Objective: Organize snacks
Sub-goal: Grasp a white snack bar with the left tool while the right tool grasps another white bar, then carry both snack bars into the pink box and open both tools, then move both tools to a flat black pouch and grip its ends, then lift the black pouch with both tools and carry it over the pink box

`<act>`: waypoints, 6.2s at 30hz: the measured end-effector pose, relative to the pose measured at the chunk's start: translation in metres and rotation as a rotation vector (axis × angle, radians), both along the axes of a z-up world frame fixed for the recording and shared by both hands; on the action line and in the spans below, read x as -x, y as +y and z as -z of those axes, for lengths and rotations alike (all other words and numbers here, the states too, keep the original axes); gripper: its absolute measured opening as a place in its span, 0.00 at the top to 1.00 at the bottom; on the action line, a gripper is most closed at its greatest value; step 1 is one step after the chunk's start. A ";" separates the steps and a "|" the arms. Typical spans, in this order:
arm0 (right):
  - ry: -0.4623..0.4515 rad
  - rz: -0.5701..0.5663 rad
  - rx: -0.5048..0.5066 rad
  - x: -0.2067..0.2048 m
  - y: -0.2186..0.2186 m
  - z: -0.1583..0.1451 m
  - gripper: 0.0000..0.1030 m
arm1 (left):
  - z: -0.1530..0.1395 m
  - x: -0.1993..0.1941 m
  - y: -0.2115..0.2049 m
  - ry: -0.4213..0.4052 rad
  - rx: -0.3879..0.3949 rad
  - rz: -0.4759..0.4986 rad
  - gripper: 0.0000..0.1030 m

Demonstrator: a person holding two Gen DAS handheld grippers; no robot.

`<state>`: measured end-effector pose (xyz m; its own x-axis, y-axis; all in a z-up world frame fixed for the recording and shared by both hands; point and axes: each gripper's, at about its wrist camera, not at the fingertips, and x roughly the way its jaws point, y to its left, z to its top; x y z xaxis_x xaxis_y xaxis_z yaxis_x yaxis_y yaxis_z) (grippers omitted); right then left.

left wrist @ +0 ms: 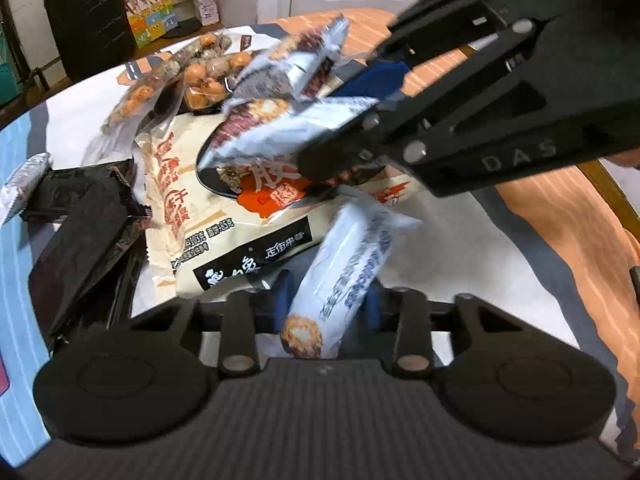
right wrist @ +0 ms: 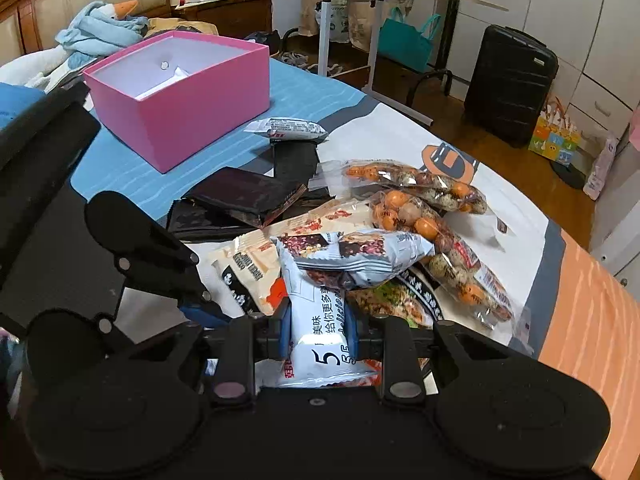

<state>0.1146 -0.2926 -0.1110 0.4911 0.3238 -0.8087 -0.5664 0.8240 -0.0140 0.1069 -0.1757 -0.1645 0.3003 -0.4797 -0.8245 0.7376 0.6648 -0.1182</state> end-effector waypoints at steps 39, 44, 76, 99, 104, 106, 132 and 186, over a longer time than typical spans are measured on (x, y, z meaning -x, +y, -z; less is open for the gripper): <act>0.086 -0.108 0.031 0.045 0.137 -0.092 0.71 | -0.112 0.038 0.196 0.066 -0.230 -0.314 0.76; 0.029 -0.186 0.051 0.028 0.177 -0.114 0.71 | -0.133 0.022 0.237 0.031 -0.252 -0.416 0.76; 0.019 -0.312 0.291 -0.212 0.373 0.012 0.71 | -0.048 -0.237 0.374 0.099 -0.109 -0.816 0.76; -0.054 -0.293 0.058 -0.146 0.289 -0.086 0.34 | -0.129 -0.175 0.350 -0.006 -0.152 -0.664 0.48; -0.037 -0.242 0.003 -0.115 0.245 -0.107 0.27 | -0.162 -0.126 0.326 -0.056 -0.148 -0.639 0.41; -0.031 -0.224 -0.016 -0.104 0.226 -0.111 0.25 | -0.168 -0.109 0.319 -0.039 -0.107 -0.623 0.40; 0.195 0.235 -0.247 -0.071 0.077 -0.004 0.33 | -0.067 -0.062 0.196 0.175 0.131 -0.715 0.43; -0.088 -0.022 0.023 -0.054 0.117 0.065 0.31 | 0.011 -0.074 0.153 0.118 0.218 -0.804 0.56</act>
